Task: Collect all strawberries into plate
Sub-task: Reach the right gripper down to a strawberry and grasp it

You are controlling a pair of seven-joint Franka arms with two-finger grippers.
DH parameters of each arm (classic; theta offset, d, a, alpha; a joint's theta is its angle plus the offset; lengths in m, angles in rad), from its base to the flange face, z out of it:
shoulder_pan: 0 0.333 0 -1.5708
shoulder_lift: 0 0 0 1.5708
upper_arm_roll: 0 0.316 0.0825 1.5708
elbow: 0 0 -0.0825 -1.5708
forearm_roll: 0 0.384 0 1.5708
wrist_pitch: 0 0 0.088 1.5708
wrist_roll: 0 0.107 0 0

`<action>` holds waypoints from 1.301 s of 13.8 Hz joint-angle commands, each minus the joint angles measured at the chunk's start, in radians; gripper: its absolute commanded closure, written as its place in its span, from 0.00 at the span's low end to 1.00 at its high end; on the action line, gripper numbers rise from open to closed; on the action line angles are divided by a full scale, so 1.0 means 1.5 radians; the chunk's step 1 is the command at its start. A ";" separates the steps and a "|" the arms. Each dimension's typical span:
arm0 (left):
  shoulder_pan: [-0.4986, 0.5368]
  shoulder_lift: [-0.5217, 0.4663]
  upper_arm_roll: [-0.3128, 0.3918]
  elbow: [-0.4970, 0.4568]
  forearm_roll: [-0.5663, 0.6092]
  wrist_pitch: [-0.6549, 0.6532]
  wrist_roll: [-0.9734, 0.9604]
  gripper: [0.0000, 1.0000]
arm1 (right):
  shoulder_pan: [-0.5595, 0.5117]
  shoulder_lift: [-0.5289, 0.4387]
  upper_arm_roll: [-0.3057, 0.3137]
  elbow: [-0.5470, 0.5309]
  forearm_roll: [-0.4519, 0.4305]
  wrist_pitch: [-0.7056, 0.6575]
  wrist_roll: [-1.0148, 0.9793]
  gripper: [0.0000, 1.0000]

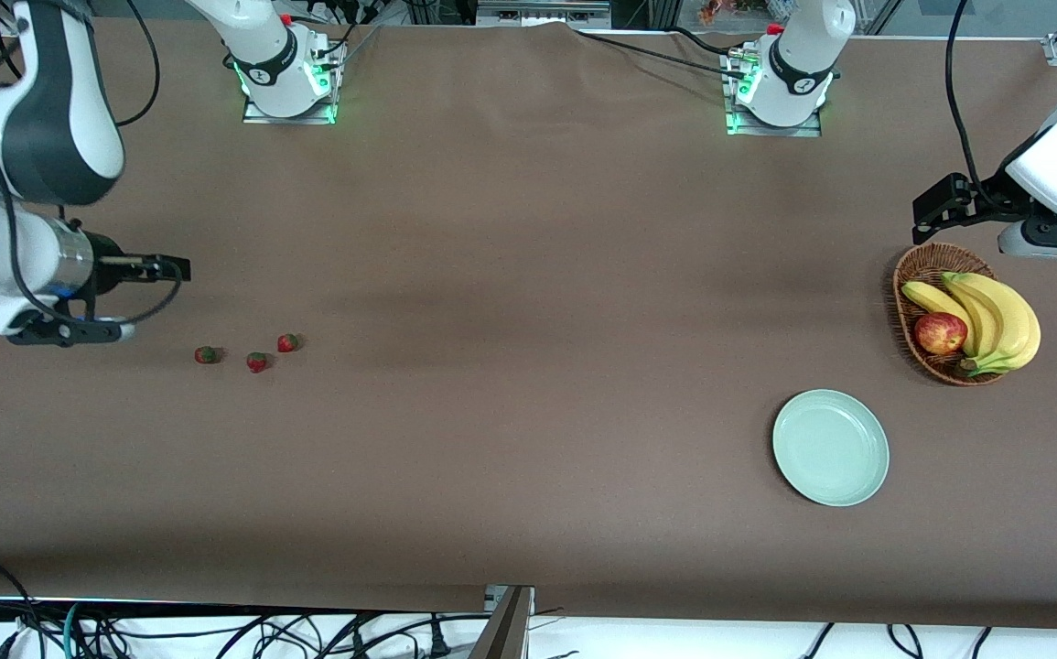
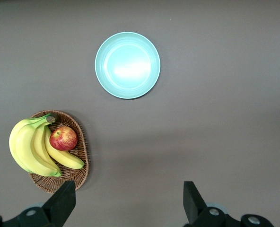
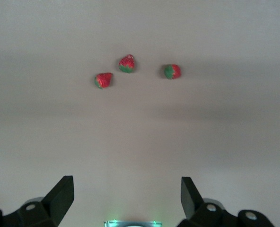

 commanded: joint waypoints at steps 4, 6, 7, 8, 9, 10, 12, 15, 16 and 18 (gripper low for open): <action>0.004 0.009 -0.004 0.022 0.012 -0.017 0.013 0.00 | 0.014 0.091 0.003 -0.023 0.031 0.106 0.034 0.00; 0.004 0.009 -0.004 0.022 0.011 -0.017 0.013 0.00 | 0.019 0.118 0.003 -0.047 0.031 0.155 0.073 0.00; 0.004 0.009 -0.004 0.022 0.011 -0.017 0.013 0.00 | 0.019 0.120 0.004 -0.062 0.031 0.171 0.076 0.00; 0.004 0.009 -0.004 0.022 0.011 -0.017 0.013 0.00 | 0.019 0.120 0.004 -0.080 0.031 0.187 0.077 0.00; 0.004 0.009 -0.004 0.022 0.012 -0.017 0.013 0.00 | 0.022 0.120 0.003 -0.101 0.031 0.213 0.087 0.00; 0.004 0.009 -0.004 0.022 0.011 -0.017 0.013 0.00 | 0.027 0.121 0.003 -0.128 0.030 0.254 0.102 0.00; 0.004 0.009 -0.004 0.022 0.012 -0.017 0.013 0.00 | 0.028 0.121 0.003 -0.172 0.028 0.329 0.103 0.00; 0.004 0.009 -0.004 0.022 0.011 -0.017 0.013 0.00 | 0.042 0.138 0.003 -0.189 0.029 0.389 0.120 0.00; 0.005 0.009 -0.004 0.022 0.011 -0.017 0.013 0.00 | 0.049 0.143 0.003 -0.195 0.029 0.409 0.131 0.00; 0.004 0.009 -0.005 0.022 0.011 -0.017 0.013 0.00 | 0.057 0.154 0.003 -0.199 0.029 0.436 0.138 0.00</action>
